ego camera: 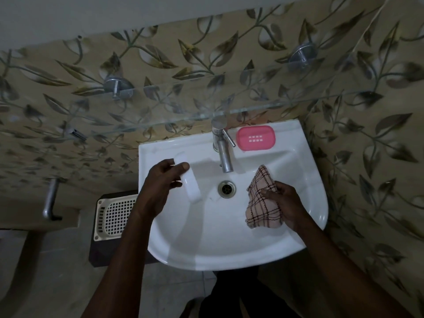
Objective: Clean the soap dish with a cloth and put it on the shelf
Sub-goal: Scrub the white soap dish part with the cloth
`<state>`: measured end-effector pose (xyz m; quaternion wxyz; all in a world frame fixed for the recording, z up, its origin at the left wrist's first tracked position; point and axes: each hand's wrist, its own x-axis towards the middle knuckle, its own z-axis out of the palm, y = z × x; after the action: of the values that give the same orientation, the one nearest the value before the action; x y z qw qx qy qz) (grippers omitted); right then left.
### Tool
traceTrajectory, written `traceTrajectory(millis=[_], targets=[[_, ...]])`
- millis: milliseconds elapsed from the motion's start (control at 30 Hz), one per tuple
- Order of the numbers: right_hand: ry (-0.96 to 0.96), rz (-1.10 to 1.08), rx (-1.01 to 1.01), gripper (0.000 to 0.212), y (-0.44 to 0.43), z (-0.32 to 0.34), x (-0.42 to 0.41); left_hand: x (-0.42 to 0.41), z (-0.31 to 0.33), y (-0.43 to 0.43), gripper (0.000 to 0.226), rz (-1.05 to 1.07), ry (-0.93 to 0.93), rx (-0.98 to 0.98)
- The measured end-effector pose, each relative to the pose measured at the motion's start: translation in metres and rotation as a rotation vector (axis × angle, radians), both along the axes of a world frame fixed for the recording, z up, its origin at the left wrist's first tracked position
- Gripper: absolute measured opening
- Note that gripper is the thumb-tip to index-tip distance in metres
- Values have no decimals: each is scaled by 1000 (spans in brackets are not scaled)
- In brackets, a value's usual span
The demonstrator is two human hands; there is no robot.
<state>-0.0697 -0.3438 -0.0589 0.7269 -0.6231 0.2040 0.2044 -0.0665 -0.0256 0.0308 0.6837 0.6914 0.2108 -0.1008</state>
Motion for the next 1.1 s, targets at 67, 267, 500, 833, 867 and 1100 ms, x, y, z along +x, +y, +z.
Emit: traceTrajectory(millis=[67,267,500,833,867,1100], targets=[[0,-5,2,20,0,1,1,3,9,-1,51,-84,-41,71],[-5,-33,-17,19,2,3,2,6,39,-20,76,-359,-117,378],[8,-33,-5,22,0,5,3,-4,80,-30,91,-447,-383,677],[-23,60,7,22,16,16,2,-14,-31,-35,55,-181,-85,52],[-34,81,19,24,20,18,1,-18,-40,-35,48,-60,-32,-154],[23,34,108,24,47,39,-10,-40,-55,-56,52,288,231,-543]])
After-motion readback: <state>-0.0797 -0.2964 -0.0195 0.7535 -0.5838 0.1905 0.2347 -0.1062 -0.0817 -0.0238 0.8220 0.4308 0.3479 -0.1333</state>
